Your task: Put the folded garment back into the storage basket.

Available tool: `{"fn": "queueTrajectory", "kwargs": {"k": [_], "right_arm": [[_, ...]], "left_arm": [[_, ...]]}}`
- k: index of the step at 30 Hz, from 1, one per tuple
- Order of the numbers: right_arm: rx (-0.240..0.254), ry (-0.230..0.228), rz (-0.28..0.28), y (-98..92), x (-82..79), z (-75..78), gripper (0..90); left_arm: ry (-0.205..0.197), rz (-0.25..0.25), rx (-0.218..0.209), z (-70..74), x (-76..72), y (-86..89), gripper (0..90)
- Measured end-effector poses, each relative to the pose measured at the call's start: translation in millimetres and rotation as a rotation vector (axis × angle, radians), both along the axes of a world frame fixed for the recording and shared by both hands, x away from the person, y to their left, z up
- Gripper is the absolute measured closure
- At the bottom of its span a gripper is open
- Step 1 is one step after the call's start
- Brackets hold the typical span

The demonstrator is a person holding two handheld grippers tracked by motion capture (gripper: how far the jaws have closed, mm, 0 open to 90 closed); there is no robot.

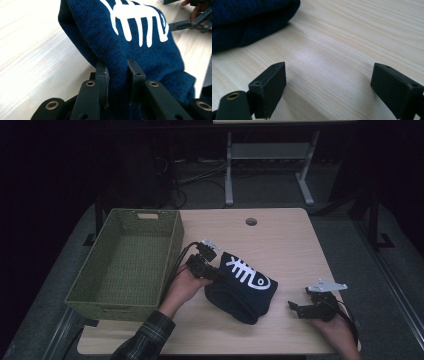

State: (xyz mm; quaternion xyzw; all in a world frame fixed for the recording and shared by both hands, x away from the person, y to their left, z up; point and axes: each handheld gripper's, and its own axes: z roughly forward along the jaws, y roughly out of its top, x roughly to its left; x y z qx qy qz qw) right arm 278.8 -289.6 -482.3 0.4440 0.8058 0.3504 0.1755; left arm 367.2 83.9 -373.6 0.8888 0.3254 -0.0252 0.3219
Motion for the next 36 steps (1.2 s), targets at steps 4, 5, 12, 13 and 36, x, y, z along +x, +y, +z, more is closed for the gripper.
{"fn": "queueTrajectory", "kwargs": {"k": [4, 5, 12, 13, 36], "right_arm": [[0.000, 0.000, 0.000, 0.0, 0.0, 0.0, 12.7], [0.002, 0.000, 0.000, 0.1, -0.1, 0.1, 12.7], [0.002, 0.002, 0.001, 0.1, -0.1, 0.2, 12.6], [0.002, 0.002, 0.000, 0.1, -0.2, 0.2, 12.6], [0.001, 0.000, 0.001, 0.1, -0.2, 0.2, 12.6]], "left_arm": [[-0.010, -0.006, -0.006, 15.5, -4.7, -0.5, 74.7], [-0.014, -0.010, -0.008, 19.0, -5.6, -0.9, 74.7], [-0.029, -0.030, -0.018, 33.6, -9.3, -2.7, 74.7], [-0.028, -0.025, -0.026, 34.6, -9.5, -2.4, 74.7], [-0.035, -0.057, -0.049, 91.9, -8.9, 28.6, 74.8]]}}
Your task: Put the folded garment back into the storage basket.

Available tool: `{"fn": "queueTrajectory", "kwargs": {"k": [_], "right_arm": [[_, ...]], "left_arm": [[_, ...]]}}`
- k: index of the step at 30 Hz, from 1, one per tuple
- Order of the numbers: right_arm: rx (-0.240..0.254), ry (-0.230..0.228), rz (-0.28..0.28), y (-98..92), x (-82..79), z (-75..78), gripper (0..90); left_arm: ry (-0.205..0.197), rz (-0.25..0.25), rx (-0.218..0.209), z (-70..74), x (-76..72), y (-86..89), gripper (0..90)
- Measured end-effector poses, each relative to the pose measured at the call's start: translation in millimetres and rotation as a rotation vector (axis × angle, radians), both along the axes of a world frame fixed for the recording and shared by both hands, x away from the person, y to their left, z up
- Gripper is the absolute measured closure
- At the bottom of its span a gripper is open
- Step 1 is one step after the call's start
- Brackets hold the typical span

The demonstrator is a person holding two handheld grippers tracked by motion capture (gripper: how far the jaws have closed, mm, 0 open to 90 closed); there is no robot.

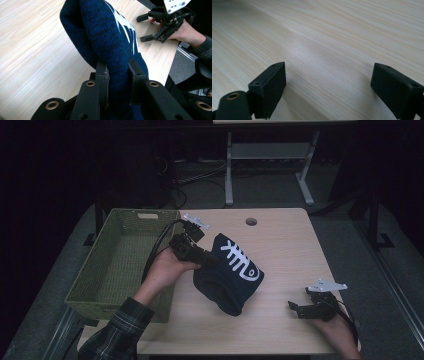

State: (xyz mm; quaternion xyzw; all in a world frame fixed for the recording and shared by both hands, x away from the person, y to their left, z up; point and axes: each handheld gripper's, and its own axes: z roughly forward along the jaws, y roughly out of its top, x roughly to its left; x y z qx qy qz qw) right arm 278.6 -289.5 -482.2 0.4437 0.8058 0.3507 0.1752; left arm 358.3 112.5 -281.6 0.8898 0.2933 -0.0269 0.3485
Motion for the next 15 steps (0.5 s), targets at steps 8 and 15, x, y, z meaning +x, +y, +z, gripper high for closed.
{"fn": "queueTrajectory", "kwargs": {"k": [8, 15], "right_arm": [[0.001, 0.003, -0.002, 0.2, -0.2, 0.0, 12.6], [0.001, 0.001, 0.000, 0.0, 0.0, 0.0, 12.6]], "left_arm": [[-0.023, 0.025, 0.021, 23.5, -1.1, 16.2, 74.7], [-0.018, 0.044, 0.005, 39.0, -2.4, 32.2, 74.7]]}}
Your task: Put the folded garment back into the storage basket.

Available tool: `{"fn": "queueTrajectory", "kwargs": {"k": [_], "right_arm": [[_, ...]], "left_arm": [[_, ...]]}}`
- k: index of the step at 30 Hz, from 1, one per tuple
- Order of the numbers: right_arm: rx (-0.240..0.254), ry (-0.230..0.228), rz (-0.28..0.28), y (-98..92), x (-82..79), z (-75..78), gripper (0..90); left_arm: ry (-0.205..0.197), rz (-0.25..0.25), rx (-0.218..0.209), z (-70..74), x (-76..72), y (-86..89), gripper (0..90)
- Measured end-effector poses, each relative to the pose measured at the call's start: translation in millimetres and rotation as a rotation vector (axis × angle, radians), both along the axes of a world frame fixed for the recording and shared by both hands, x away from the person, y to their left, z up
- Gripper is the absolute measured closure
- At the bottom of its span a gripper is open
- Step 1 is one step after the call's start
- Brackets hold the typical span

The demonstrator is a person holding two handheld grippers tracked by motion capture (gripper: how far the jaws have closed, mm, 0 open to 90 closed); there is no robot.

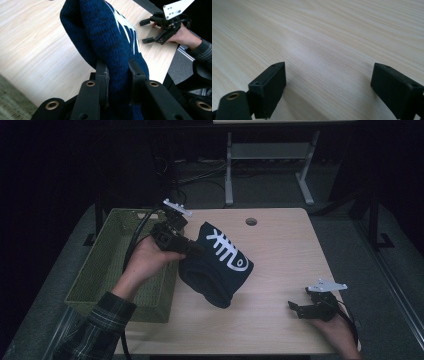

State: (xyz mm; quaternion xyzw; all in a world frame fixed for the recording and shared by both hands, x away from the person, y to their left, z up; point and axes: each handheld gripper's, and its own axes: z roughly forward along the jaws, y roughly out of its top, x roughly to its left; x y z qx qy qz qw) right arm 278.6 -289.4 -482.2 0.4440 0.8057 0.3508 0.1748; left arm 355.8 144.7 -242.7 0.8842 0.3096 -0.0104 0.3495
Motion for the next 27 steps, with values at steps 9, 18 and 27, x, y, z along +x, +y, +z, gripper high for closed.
{"fn": "queueTrajectory", "kwargs": {"k": [9, 18, 27], "right_arm": [[-0.001, -0.002, 0.001, -0.1, 0.1, -0.1, 12.6], [0.000, 0.000, -0.001, 0.1, 0.0, 0.0, 12.6], [-0.001, -0.002, -0.001, 0.0, 0.1, 0.0, 12.6]], "left_arm": [[-0.022, 0.025, 0.010, 20.2, -4.2, 19.4, 74.7], [-0.045, 0.063, 0.006, 42.4, -10.3, 41.8, 74.7], [-0.068, 0.119, -0.008, 58.5, -16.6, 71.1, 74.7]]}}
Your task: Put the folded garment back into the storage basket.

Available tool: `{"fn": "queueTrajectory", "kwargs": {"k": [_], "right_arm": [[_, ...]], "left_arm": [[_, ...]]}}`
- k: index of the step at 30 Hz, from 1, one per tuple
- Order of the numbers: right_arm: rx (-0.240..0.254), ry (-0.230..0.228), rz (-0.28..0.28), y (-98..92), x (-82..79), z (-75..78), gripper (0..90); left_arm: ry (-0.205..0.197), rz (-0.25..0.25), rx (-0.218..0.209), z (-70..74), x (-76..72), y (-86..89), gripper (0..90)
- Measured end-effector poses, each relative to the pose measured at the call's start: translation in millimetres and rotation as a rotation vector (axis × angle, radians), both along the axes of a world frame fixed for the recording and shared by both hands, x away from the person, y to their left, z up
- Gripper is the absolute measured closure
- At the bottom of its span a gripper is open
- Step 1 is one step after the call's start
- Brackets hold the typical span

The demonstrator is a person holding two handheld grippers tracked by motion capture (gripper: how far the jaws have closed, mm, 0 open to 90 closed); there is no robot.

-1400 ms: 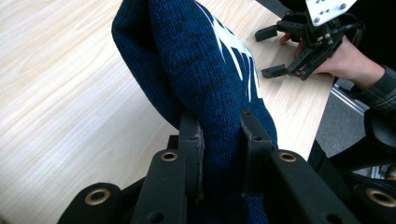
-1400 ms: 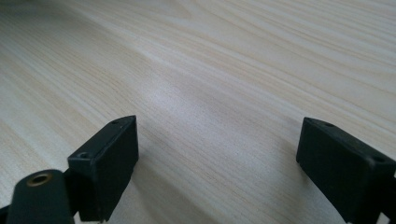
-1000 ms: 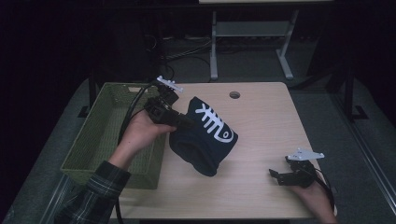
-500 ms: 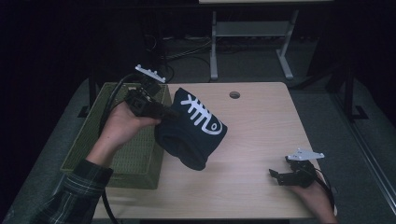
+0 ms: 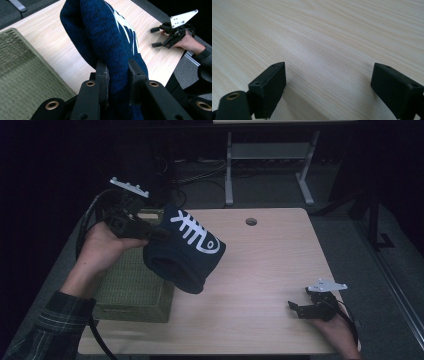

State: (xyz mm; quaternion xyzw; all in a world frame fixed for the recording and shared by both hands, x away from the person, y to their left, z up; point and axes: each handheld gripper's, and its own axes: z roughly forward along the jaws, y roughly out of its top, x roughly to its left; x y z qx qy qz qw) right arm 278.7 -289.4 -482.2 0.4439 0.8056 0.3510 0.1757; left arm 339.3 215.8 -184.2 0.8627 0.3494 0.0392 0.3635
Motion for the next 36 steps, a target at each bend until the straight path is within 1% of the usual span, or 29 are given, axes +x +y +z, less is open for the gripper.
{"fn": "queueTrajectory", "kwargs": {"k": [10, 16, 18, 19, 23, 26, 29, 36], "right_arm": [[0.000, -0.001, 0.001, -0.1, 0.1, -0.1, 12.7], [0.001, 0.002, -0.002, 0.0, -0.1, 0.0, 12.6], [0.000, 0.002, -0.002, 0.0, -0.1, 0.0, 12.6], [0.001, 0.002, -0.003, 0.0, -0.1, 0.0, 12.6], [0.000, 0.000, -0.004, -0.1, 0.1, 0.0, 12.6], [0.000, -0.001, -0.004, -0.2, 0.2, -0.1, 12.7], [0.000, 0.001, -0.008, -0.1, 0.1, 0.0, 12.7], [0.000, 0.000, -0.007, -0.3, 0.3, 0.0, 12.7]], "left_arm": [[-0.004, 0.051, -0.020, 5.8, -5.3, 30.4, 74.7], [-0.005, 0.089, -0.021, 6.5, -8.7, 49.3, 74.7], [-0.006, 0.094, -0.022, 6.6, -9.2, 51.4, 74.8], [-0.006, 0.103, -0.024, 7.1, -10.4, 57.9, 74.7], [-0.010, 0.124, -0.024, 8.7, -12.8, 69.2, 74.7], [-0.015, 0.145, -0.027, 9.9, -15.3, 80.7, 74.7], [-0.016, 0.165, -0.030, 8.8, -16.8, 90.8, 74.7], [-0.012, 0.222, -0.036, -0.1, -18.5, 115.5, 74.7]]}}
